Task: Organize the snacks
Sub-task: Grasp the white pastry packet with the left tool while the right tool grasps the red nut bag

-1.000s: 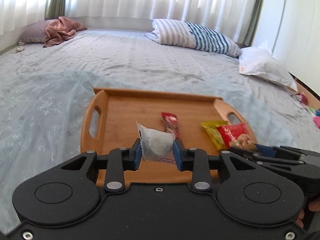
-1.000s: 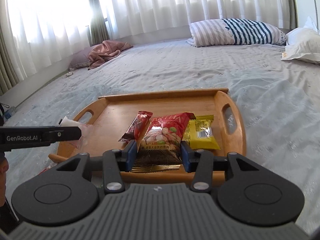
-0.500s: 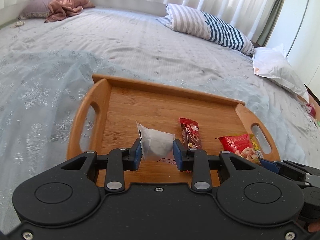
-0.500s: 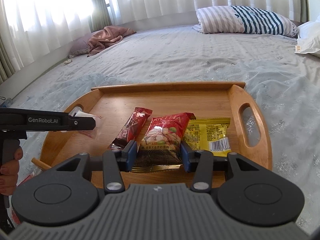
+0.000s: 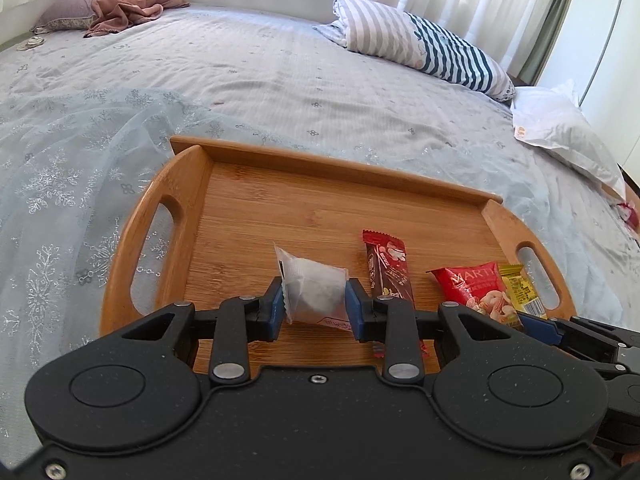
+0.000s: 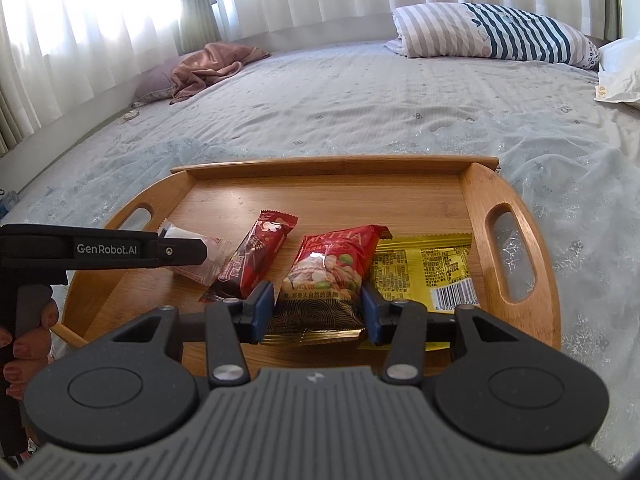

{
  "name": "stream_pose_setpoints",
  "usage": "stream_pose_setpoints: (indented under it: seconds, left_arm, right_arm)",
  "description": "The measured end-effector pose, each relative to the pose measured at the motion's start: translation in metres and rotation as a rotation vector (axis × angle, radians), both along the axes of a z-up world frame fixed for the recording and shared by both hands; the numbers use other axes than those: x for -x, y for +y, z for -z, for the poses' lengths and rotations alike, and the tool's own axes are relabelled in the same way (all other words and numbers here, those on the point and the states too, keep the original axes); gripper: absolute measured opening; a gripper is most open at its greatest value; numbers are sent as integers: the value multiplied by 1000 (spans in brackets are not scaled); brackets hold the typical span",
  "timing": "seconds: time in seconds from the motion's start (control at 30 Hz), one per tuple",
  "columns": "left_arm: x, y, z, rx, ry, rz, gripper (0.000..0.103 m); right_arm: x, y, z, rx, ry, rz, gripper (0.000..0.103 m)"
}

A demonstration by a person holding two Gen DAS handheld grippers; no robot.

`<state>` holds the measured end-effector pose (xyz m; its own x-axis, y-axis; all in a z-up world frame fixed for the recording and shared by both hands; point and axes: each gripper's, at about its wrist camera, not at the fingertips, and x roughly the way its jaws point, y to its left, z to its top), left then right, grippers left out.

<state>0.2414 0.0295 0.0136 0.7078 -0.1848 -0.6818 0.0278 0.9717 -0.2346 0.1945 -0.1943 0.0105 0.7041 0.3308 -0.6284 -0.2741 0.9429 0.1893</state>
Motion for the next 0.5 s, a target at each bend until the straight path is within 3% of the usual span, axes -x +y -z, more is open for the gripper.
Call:
stream_pose_setpoints:
  seconds: [0.3, 0.5]
  left_arm:
    - [1, -9, 0, -45, -11, 3, 31]
    - [1, -11, 0, -53, -3, 3, 31]
  right_arm:
    - [-1, 1, 0, 8, -2, -4, 52]
    - [-1, 2, 0, 11, -3, -2, 58]
